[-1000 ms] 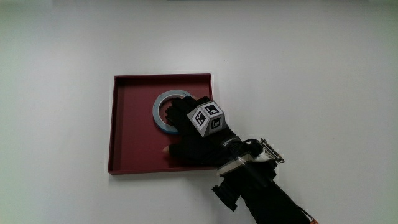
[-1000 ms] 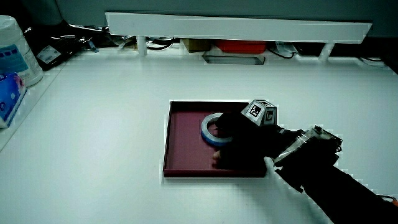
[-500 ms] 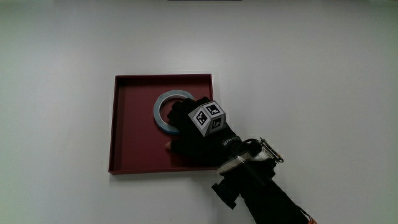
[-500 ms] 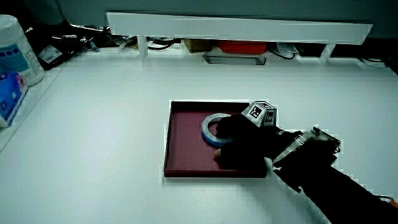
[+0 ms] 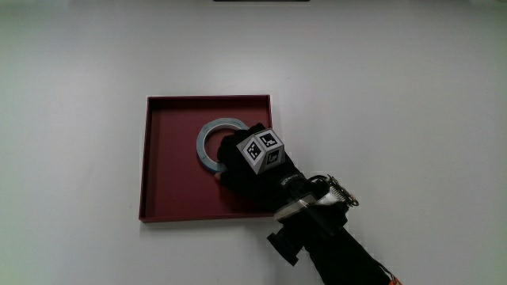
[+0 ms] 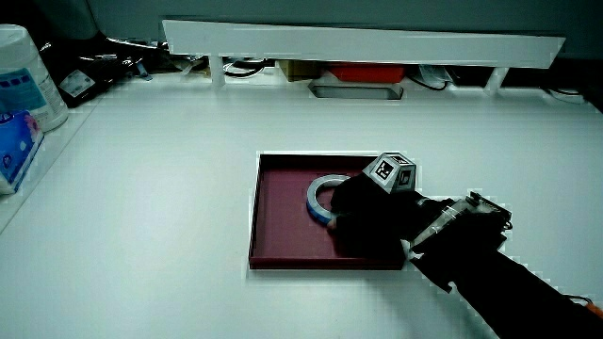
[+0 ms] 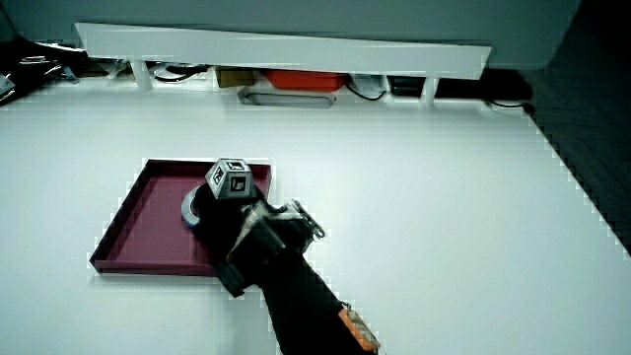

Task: Pick blue tape

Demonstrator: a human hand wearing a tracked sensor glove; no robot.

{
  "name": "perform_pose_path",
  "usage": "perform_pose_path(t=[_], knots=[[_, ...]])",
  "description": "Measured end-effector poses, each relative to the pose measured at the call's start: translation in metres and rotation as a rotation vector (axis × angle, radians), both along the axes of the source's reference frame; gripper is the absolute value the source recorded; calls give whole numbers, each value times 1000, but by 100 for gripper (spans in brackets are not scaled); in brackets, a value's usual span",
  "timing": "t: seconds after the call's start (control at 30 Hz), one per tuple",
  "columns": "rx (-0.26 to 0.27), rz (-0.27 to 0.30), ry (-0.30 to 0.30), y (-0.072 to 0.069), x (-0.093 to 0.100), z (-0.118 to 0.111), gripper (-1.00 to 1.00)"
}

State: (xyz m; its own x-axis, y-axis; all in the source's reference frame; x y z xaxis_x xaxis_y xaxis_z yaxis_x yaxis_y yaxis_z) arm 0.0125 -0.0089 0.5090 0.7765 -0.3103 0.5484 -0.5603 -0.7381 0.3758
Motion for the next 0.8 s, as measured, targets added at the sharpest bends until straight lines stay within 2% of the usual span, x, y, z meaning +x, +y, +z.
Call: perform_pose_path(t=[0.17, 0.2, 0.27, 0.4, 0.43, 0.57, 0.8], knots=[[26, -21, 2, 3, -2, 0, 97], [18, -22, -18, 4, -3, 0, 100], [47, -32, 11, 5, -5, -3, 100], [47, -43, 1, 7, -6, -1, 100], [50, -36, -3, 8, -6, -7, 100], [57, -41, -3, 9, -7, -1, 100], [85, -49, -26, 9, -5, -21, 100]])
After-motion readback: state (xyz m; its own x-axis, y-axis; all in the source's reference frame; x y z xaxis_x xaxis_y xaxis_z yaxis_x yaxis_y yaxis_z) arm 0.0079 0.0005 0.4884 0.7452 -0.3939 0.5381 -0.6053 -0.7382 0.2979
